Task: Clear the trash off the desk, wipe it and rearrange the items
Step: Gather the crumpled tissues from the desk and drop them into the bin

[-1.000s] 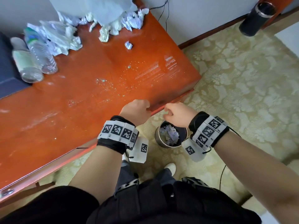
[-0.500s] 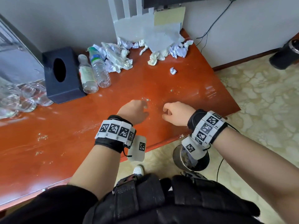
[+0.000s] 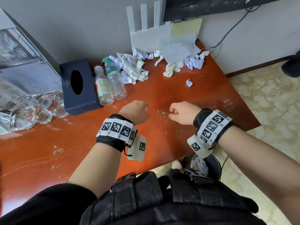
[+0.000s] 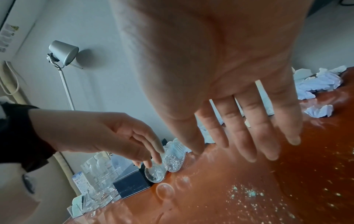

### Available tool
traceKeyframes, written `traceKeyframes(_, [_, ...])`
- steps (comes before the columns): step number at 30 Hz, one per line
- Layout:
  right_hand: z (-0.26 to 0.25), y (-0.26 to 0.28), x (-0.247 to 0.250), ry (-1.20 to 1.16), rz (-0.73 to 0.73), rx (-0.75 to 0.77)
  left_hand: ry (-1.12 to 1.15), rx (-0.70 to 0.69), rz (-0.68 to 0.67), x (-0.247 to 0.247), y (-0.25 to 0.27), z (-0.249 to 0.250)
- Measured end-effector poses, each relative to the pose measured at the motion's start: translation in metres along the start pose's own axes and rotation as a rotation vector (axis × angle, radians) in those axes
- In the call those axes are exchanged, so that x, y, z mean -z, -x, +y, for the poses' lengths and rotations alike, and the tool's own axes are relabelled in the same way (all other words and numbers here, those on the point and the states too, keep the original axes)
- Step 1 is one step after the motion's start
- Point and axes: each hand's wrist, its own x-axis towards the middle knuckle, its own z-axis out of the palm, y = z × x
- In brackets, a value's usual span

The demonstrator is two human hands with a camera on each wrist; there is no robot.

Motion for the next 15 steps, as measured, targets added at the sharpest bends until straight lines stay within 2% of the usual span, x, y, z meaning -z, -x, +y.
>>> traceKeyframes(15, [0.097,-0.085,0.065,0.076,-0.044,-0.01,0.077,0.116,0.019,0.023,-0.099,0.042])
